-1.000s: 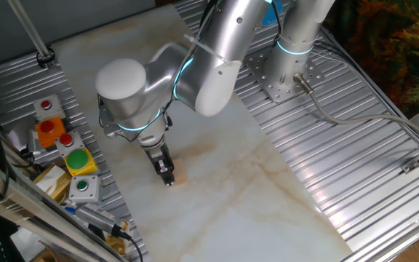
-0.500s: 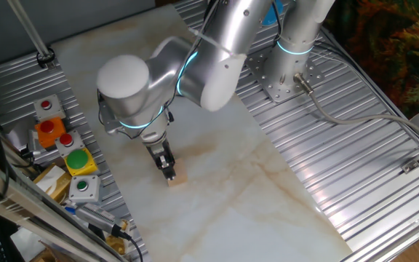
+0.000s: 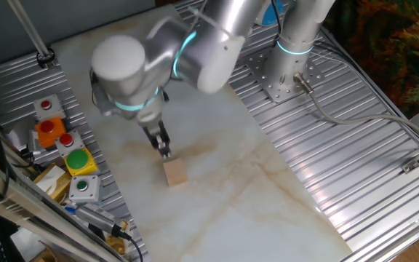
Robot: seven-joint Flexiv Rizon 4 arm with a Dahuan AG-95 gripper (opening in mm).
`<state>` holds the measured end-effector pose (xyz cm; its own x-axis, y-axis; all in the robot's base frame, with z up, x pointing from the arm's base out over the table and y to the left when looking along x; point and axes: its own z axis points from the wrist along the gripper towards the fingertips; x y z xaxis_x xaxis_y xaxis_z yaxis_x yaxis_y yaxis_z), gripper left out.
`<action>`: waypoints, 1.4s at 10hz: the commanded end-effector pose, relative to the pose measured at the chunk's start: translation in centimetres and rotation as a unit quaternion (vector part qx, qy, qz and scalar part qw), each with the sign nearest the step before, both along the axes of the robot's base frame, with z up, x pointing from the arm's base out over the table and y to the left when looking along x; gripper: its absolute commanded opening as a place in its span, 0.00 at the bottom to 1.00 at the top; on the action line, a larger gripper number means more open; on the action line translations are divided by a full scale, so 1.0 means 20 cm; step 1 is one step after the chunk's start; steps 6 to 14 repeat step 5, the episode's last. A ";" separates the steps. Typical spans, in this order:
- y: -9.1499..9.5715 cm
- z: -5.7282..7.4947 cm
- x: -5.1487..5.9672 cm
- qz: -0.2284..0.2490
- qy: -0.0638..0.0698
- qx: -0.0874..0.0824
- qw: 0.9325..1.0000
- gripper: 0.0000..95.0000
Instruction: Pick up the small block on the left and move it to the right
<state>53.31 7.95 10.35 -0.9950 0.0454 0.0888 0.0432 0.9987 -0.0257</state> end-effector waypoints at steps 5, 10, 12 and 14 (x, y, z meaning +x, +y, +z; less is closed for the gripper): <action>-0.34 0.03 0.04 0.031 0.008 0.000 0.999 0.00; -0.34 0.03 0.04 0.031 0.008 0.000 0.999 0.00; -0.34 0.03 0.04 0.031 0.008 0.000 0.999 0.00; -0.34 0.03 0.04 0.031 0.008 0.000 0.999 0.00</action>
